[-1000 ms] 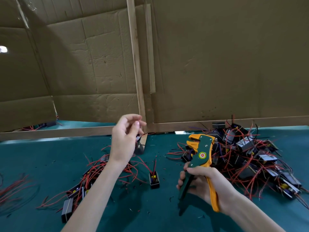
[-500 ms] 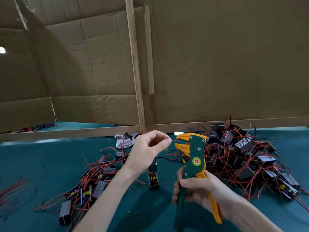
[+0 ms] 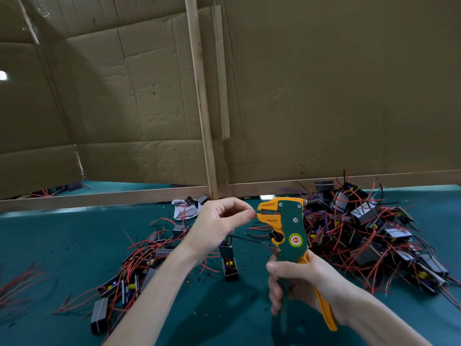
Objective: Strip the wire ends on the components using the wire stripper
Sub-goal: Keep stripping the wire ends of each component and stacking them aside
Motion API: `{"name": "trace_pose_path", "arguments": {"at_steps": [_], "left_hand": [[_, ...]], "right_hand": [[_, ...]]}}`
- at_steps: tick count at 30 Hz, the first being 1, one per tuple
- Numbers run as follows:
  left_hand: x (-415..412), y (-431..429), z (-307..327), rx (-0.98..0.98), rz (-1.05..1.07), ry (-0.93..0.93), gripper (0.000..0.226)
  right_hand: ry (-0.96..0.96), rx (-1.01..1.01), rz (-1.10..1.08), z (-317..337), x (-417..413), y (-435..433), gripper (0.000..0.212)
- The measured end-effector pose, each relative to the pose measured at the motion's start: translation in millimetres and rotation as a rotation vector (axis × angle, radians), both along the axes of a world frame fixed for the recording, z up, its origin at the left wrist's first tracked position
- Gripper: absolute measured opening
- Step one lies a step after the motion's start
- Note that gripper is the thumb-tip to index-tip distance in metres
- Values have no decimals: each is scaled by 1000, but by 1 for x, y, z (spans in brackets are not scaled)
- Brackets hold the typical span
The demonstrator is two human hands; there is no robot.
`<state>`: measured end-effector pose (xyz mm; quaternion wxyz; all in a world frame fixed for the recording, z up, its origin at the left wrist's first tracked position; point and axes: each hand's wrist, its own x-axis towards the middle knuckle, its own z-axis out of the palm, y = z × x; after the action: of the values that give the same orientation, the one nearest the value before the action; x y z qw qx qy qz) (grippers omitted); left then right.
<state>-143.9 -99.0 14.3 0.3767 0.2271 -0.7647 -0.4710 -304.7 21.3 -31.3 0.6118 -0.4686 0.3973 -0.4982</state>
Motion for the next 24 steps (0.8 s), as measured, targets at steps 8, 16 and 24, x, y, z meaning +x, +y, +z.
{"name": "trace_pose_path", "arguments": {"at_steps": [8, 16, 24], "left_hand": [[3, -6, -2, 56, -79, -153, 20], [-6, -5, -24, 92, -22, -73, 21], [-12, -8, -33, -219, 379, -17, 21]], "right_hand": [[-38, 126, -273, -5, 25, 0, 39], [-376, 108, -175, 0, 15, -3, 9], [-440, 119, -65, 1, 4, -1, 27]]}}
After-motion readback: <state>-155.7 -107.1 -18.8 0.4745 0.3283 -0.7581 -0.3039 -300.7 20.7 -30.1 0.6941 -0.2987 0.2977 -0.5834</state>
